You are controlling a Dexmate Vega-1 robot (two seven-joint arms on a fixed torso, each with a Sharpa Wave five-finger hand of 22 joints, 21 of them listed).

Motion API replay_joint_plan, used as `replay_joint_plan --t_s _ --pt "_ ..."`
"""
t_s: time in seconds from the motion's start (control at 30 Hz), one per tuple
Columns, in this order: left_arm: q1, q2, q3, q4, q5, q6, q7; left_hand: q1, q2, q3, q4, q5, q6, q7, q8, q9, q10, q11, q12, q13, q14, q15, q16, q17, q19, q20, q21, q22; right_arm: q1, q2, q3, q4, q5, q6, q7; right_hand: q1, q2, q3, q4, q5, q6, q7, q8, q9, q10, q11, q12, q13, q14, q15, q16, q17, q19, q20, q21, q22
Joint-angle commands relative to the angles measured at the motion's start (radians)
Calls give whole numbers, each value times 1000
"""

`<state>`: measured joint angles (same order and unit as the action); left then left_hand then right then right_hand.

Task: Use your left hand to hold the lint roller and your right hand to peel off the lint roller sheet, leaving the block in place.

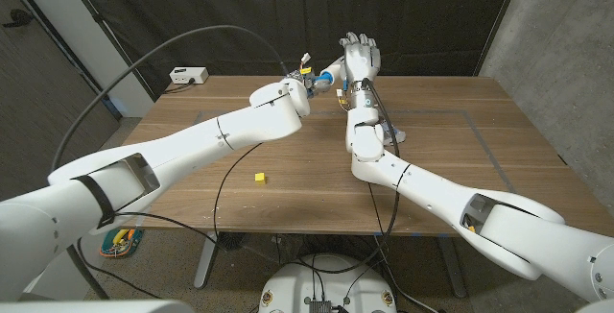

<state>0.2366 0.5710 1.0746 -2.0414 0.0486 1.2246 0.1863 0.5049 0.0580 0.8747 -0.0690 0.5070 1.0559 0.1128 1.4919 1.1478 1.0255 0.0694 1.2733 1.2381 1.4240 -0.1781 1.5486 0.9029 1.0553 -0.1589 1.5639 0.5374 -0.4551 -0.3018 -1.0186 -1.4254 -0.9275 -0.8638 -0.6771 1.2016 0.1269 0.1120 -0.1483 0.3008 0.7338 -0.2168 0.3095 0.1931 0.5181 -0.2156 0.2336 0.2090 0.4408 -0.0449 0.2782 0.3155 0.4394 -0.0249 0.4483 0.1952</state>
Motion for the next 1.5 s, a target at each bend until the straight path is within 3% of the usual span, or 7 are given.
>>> replay_joint_plan --t_s 0.03,0.13,0.33,0.4,0.53,0.97,1.5 --pt "28 23 -27 -33 -20 -12 8 -68 119 86 92 -1 74 -27 -1 -4 212 -173 301 3 2 -6 -1 2 -2 -3 4 4 30 25 -19 92 8 58 -99 35 10 1 4 -21 228 16 44 -1 224 0 43 14 107 -189 107 78 22 -10 30 6" --pt "36 24 -34 -34 -25 -15 11 -68 118 87 92 -1 71 -25 5 7 212 -172 301 3 1 -6 -1 3 -4 -3 9 14 30 19 -23 100 8 77 -128 39 21 -1 11 -43 352 29 69 -3 368 12 83 39 233 -193 204 164 56 -25 71 12" --pt "50 31 -46 -40 -31 -26 16 -71 118 86 93 -1 68 -25 9 13 213 -174 302 3 3 -8 2 7 -6 -4 10 14 26 8 -29 74 -2 52 -112 50 18 -10 13 -45 370 32 39 -1 489 41 162 100 373 -193 321 302 80 -39 127 24" --pt "51 32 -45 -42 -30 -26 16 -71 118 86 94 -2 69 -28 5 6 211 -174 301 3 4 -8 4 9 -2 -3 2 2 24 15 -25 78 -2 39 -119 47 21 -15 19 -46 362 33 26 4 522 43 189 122 386 -189 342 343 70 -48 140 29" --pt "53 34 -45 -44 -33 -28 13 -72 118 86 94 -2 70 -27 3 2 211 -173 301 3 -1 -7 -3 4 -2 -3 1 0 21 29 -20 101 -3 30 -161 45 31 -15 25 -46 346 36 18 12 513 39 195 137 379 -188 342 363 58 -57 146 32" --pt "51 35 -45 -47 -51 -11 2 -75 119 88 94 -3 69 -29 3 -1 210 -173 301 2 4 -9 2 9 -4 -3 8 11 17 86 41 250 76 111 -440 54 51 7 38 -38 314 34 32 75 491 29 225 193 331 -191 277 383 26 -65 173 35" --pt "53 33 -43 -38 -65 -14 9 -76 119 89 93 -3 72 -26 2 -6 212 -172 302 3 4 -8 1 6 -2 -4 3 -5 -135 298 479 349 -340 369 -440 49 47 17 49 -32 313 58 54 122 501 49 261 229 353 -189 253 403 19 -59 199 33"
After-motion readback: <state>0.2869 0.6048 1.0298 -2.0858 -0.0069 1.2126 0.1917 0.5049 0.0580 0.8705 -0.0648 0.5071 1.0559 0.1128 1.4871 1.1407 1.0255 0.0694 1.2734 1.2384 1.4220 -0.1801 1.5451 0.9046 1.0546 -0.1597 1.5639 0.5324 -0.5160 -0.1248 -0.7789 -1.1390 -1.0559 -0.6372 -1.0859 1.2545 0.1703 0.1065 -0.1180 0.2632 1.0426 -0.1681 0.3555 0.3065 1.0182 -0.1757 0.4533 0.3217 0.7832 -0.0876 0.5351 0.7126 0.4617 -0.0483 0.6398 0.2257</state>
